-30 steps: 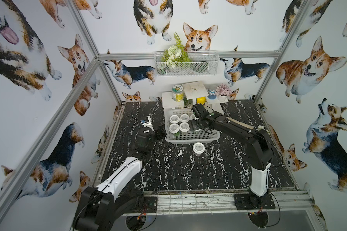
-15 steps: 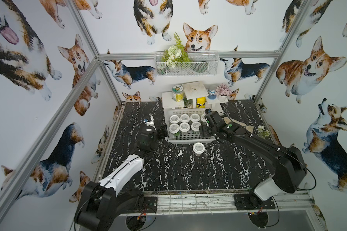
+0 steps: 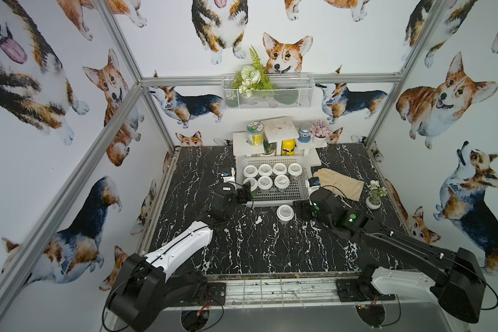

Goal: Put the yogurt in the basket
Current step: Adjust the yogurt in the basket.

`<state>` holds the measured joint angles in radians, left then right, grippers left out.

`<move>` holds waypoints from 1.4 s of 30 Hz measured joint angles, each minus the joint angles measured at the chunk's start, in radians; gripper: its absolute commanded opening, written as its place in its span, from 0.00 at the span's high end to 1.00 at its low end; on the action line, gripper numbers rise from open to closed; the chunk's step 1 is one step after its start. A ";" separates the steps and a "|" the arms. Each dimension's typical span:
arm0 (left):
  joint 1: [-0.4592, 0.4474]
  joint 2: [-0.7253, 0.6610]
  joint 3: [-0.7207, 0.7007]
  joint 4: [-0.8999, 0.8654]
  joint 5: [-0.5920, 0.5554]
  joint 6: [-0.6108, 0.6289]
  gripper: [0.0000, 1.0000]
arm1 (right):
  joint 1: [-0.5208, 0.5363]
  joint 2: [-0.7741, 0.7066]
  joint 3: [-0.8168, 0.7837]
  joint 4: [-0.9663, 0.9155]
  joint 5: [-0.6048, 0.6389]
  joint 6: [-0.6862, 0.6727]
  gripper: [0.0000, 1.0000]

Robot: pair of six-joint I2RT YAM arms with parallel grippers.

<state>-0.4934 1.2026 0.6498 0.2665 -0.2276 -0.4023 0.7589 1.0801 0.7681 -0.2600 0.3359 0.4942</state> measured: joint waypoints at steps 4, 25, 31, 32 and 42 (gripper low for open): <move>-0.032 0.019 0.023 -0.010 -0.043 0.030 0.18 | 0.005 -0.020 -0.019 0.016 -0.001 0.022 0.19; -0.038 0.513 0.660 -0.400 0.214 0.007 0.05 | 0.006 -0.006 -0.028 0.028 -0.026 0.026 0.20; -0.043 0.555 0.702 -0.491 0.259 0.002 0.05 | 0.006 -0.003 -0.028 0.029 -0.028 0.026 0.20; -0.043 0.555 0.700 -0.500 0.260 -0.001 0.05 | 0.006 -0.003 -0.028 0.029 -0.029 0.026 0.20; -0.045 0.571 0.662 -0.536 0.257 -0.023 0.04 | 0.006 -0.004 -0.028 0.031 -0.032 0.026 0.20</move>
<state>-0.5381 1.7733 1.3121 -0.2691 0.0292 -0.4248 0.7654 1.0760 0.7399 -0.2291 0.3042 0.5198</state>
